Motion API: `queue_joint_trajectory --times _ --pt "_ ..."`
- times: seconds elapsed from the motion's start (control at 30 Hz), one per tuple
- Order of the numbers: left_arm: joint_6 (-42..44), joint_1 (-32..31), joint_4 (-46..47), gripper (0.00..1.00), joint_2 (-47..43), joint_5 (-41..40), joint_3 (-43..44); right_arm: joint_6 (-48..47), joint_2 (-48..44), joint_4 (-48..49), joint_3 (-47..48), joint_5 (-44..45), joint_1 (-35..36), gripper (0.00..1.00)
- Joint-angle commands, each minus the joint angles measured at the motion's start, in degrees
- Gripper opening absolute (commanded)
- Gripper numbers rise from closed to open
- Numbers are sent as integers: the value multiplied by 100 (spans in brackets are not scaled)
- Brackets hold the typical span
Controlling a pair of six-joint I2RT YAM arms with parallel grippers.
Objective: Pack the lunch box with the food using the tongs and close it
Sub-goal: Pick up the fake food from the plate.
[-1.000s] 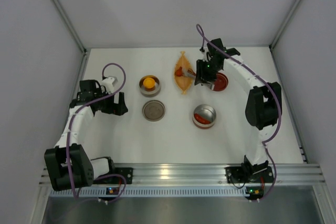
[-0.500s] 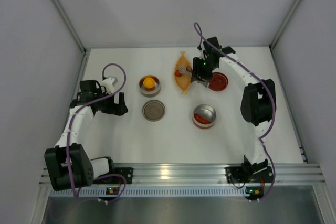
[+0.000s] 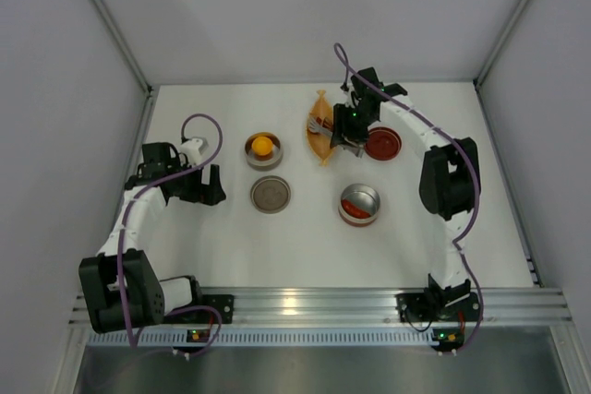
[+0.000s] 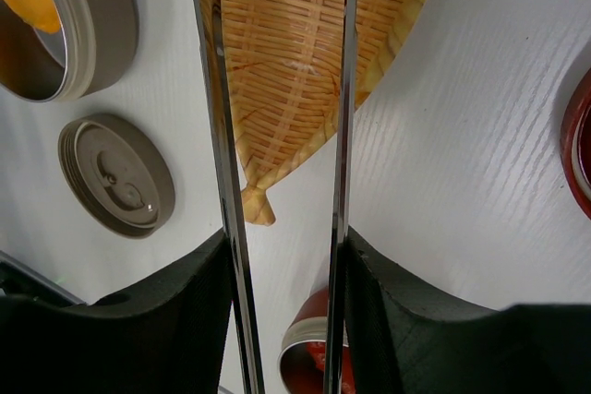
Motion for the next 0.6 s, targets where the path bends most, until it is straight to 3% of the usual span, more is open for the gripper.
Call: queue_joint_trajectory --times 0.0,0.4,0.57 --pt "90 32 311 98 8 75 -57 129 53 236 266 -63 76 45" --pt "90 32 338 98 17 84 -110 173 273 272 336 -318 85 44" --pt "90 32 329 98 -1 75 -101 156 221 280 310 -397 68 38"
